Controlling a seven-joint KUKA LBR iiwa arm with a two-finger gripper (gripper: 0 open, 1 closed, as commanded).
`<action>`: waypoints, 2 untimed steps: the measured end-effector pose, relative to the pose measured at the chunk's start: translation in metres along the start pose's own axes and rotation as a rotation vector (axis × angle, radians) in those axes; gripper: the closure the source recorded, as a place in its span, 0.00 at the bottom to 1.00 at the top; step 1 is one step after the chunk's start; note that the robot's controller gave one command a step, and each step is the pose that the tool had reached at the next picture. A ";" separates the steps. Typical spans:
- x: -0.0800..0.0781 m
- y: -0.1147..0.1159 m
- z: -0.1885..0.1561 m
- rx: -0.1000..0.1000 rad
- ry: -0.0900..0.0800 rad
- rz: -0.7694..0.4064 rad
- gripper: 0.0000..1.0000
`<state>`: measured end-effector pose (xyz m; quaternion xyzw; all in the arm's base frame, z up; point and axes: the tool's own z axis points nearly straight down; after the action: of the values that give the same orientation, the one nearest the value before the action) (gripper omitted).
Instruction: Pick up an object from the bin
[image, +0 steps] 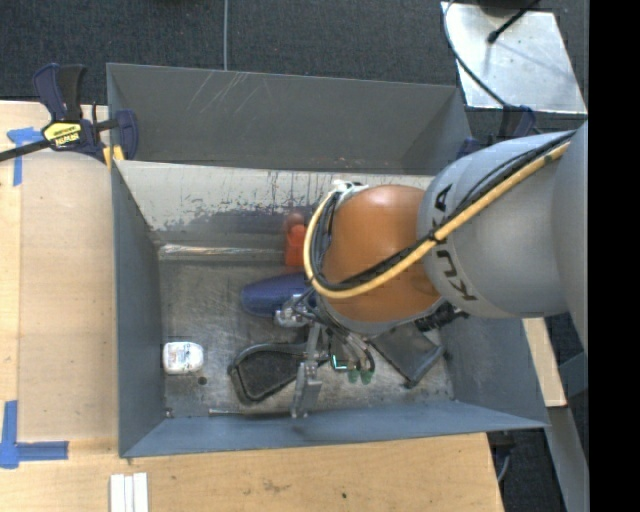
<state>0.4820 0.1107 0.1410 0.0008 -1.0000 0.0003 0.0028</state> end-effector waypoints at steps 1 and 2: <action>-0.020 0.016 0.064 -0.001 -0.003 0.127 0.00; -0.021 0.016 0.061 -0.003 -0.009 0.129 1.00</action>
Offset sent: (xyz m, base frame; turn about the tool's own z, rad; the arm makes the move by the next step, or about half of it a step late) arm 0.0195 0.0163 -0.0622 0.1283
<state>0.5028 0.1269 0.0802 -0.0635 -0.9980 -0.0008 -0.0015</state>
